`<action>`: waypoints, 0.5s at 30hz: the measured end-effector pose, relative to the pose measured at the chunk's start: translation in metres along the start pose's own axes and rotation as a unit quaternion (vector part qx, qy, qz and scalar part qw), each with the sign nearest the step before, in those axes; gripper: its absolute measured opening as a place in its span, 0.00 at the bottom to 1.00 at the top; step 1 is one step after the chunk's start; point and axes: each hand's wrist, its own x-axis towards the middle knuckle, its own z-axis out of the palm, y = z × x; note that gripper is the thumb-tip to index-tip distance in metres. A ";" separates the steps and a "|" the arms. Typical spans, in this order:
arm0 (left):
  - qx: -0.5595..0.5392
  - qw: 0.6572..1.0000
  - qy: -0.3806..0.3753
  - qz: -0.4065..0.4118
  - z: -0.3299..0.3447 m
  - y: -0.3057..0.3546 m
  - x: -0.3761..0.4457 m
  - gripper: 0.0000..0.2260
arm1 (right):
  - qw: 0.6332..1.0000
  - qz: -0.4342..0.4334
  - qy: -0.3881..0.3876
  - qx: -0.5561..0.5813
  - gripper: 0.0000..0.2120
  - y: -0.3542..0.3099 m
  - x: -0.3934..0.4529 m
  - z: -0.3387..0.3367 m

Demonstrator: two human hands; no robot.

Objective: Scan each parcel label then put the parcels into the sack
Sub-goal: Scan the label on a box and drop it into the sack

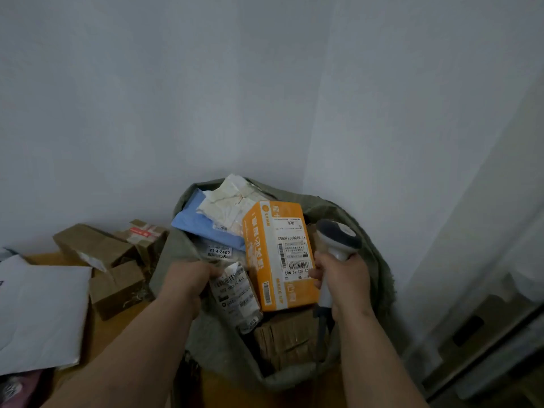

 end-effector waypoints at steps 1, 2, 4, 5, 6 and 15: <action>0.005 1.000 0.013 0.002 0.004 0.000 0.000 0.05 | 1.000 0.002 0.013 -0.013 0.03 0.000 0.009 -0.003; 0.007 1.000 0.029 0.007 0.006 0.001 0.001 0.05 | 0.999 0.000 0.021 -0.030 0.03 -0.001 0.018 -0.008; 0.004 0.998 0.052 0.030 0.008 0.001 0.004 0.05 | 0.997 -0.009 0.023 -0.070 0.04 -0.006 0.041 -0.018; 0.006 0.997 0.059 0.043 0.008 0.001 0.006 0.05 | 0.996 -0.013 0.018 -0.092 0.05 -0.010 0.054 -0.024; 0.005 0.996 0.068 0.054 0.010 -0.002 0.009 0.05 | 0.994 -0.015 0.012 -0.110 0.07 -0.012 0.066 -0.030; 0.063 0.981 0.183 0.028 0.045 0.001 0.041 0.08 | 0.982 0.042 -0.058 -0.177 0.12 0.003 0.165 -0.051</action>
